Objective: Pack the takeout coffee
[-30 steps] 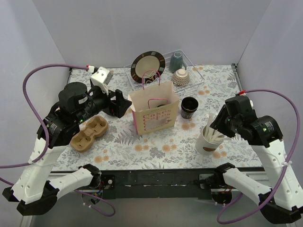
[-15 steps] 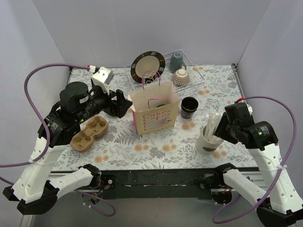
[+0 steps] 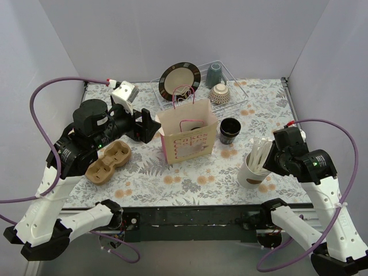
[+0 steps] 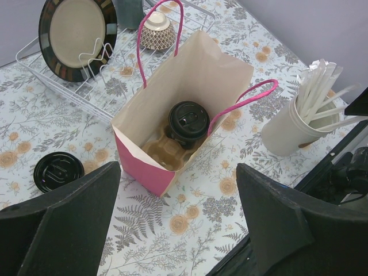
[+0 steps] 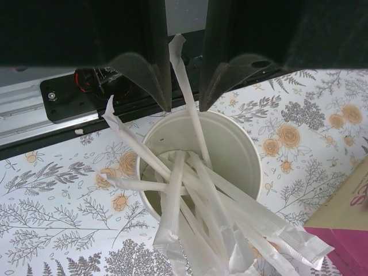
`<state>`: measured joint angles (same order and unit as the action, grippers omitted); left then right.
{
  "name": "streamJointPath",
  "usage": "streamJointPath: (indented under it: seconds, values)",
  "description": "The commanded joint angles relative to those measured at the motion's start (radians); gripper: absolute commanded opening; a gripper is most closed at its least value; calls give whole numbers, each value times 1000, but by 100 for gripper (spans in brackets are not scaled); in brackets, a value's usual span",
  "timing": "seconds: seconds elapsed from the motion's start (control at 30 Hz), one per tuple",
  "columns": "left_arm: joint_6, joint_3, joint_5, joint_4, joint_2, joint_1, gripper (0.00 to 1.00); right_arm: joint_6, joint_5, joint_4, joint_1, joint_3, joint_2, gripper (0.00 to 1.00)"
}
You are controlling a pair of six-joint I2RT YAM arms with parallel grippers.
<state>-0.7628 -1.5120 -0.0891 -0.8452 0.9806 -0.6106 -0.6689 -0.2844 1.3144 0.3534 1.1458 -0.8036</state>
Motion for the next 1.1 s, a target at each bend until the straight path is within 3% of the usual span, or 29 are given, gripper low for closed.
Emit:
streamJointPath:
  seconds: [0.0,0.23,0.47,0.53,1.07]
  values:
    - [13,-8,14,5,-5,-2,82,5,16,-4,-7,-35,27,33]
    - [13,-4,19,-3,-11,-3,82,-1,30,-4,-7,-54,44,33]
    - [13,3,17,3,-13,-3,82,20,16,-3,-7,-5,34,6]
    - [13,3,18,1,-14,-2,82,26,11,-3,-8,37,29,3]
    - [13,-16,9,1,-23,-3,84,45,27,-4,-7,242,-11,2]
